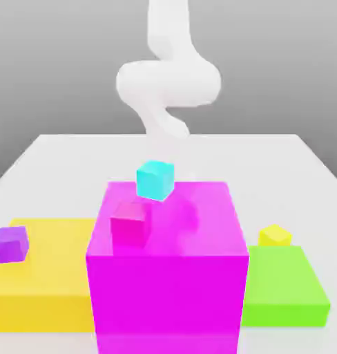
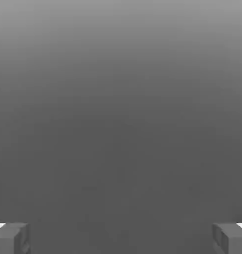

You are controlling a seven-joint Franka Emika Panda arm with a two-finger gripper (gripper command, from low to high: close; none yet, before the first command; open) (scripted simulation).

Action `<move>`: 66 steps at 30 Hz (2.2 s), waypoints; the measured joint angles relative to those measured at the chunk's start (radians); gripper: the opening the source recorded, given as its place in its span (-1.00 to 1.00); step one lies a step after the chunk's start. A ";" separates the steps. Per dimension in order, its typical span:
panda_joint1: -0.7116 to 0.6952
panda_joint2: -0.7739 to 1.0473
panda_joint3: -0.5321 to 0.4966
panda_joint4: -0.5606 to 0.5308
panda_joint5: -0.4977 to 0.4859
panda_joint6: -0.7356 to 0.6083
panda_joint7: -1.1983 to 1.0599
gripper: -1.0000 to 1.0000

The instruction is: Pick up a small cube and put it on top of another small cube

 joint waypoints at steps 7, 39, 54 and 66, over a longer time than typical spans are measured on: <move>0.148 0.225 0.118 -0.199 0.088 0.177 0.024 0.00; 0.555 0.848 0.161 -0.542 -0.208 0.663 0.404 -1.00; 0.365 0.559 -0.056 -0.212 0.004 0.127 -0.144 -1.00; 0.124 0.457 -0.284 0.035 -0.099 -0.288 -0.292 -1.00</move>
